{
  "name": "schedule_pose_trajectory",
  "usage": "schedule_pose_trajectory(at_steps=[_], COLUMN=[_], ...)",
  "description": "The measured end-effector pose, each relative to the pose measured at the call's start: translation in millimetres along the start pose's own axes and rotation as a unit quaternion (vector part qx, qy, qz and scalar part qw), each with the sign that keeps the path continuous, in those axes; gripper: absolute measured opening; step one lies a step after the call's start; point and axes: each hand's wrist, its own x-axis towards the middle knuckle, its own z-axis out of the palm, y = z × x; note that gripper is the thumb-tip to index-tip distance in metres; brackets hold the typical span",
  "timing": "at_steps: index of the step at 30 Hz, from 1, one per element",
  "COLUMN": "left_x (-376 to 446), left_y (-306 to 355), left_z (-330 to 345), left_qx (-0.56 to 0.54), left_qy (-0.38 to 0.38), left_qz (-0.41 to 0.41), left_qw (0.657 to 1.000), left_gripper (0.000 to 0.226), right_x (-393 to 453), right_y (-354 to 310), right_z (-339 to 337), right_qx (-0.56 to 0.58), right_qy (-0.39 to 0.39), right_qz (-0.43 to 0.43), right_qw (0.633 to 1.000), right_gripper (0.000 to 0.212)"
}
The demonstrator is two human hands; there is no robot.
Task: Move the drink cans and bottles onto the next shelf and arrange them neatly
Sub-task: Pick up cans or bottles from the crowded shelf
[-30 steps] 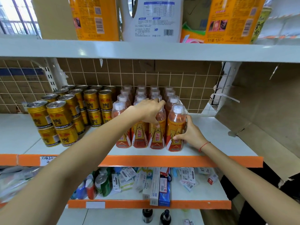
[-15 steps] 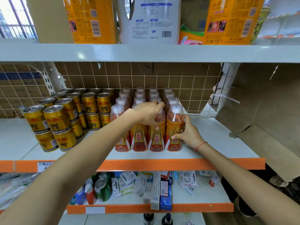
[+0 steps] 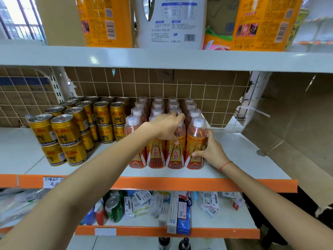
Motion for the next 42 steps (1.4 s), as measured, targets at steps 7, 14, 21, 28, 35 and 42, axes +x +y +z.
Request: schedule_pose_trajectory(at_steps=[7, 14, 21, 28, 35, 42], left_x=[-1, -1, -12, -44, -106, -175], left_y=[0, 0, 1, -8, -21, -37], left_z=[2, 1, 2, -3, 17, 46], left_qx=[-0.005, -0.011, -0.004, -0.106, -0.197, -0.249], left_qy=[0.002, -0.005, 0.019, 0.148, 0.268, 0.285], left_qz=[0.003, 0.002, -0.006, -0.060, -0.141, -0.221], left_qw=[1.000, 1.000, 1.000, 0.982, 0.933, 0.899], left_gripper=[0.097, 0.101, 0.104, 0.072, 0.054, 0.047], right_x=[-1, -2, -4, -20, -45, -60], right_y=[0, -2, -13, -57, -92, -113], right_z=[-1, -2, -10, -33, -16, 34], right_qx=[-0.011, -0.007, 0.028, -0.010, -0.031, -0.004], right_qy=[-0.009, -0.018, -0.064, 0.027, 0.085, 0.048], right_qz=[0.001, 0.010, 0.031, 0.012, -0.073, -0.095], right_qw=[1.000, 1.000, 0.997, 1.000, 0.993, 0.994], right_gripper=[0.088, 0.088, 0.088, 0.077, 0.058, 0.055])
